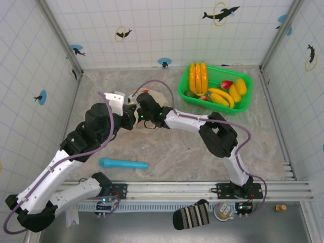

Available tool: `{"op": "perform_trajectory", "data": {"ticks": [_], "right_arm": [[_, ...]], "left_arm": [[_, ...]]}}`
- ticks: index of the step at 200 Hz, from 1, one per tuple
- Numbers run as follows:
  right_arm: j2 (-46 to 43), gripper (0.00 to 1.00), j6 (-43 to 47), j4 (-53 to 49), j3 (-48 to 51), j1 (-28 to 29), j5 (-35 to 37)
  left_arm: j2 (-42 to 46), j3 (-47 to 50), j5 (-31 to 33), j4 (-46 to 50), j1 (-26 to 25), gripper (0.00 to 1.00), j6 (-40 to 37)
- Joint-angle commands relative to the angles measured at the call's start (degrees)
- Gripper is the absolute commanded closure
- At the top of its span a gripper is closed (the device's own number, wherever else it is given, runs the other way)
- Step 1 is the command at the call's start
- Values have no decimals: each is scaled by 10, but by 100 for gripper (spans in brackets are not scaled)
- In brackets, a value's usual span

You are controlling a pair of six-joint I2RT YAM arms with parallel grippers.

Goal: Place the fake fruits into the plastic bag and tie a complex knot

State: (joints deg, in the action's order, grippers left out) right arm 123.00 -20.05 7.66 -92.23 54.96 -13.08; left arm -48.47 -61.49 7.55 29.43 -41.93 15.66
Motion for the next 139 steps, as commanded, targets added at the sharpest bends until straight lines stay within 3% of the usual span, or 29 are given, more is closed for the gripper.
{"op": "perform_trajectory", "data": {"ticks": [1, 46, 118, 139], "right_arm": [[-13, 12, -14, 6, -17, -8, -10], [-130, 17, -25, 36, 69, -30, -39], [-322, 20, 6, 9, 239, -31, 14], [-381, 20, 12, -1, 253, -44, -23]], "left_arm": [[2, -1, 9, -6, 4, 100, 13], [6, -2, 8, -4, 4, 100, 15], [2, 5, -18, -24, 4, 100, 5], [2, 5, -24, -29, 4, 100, 3]]}}
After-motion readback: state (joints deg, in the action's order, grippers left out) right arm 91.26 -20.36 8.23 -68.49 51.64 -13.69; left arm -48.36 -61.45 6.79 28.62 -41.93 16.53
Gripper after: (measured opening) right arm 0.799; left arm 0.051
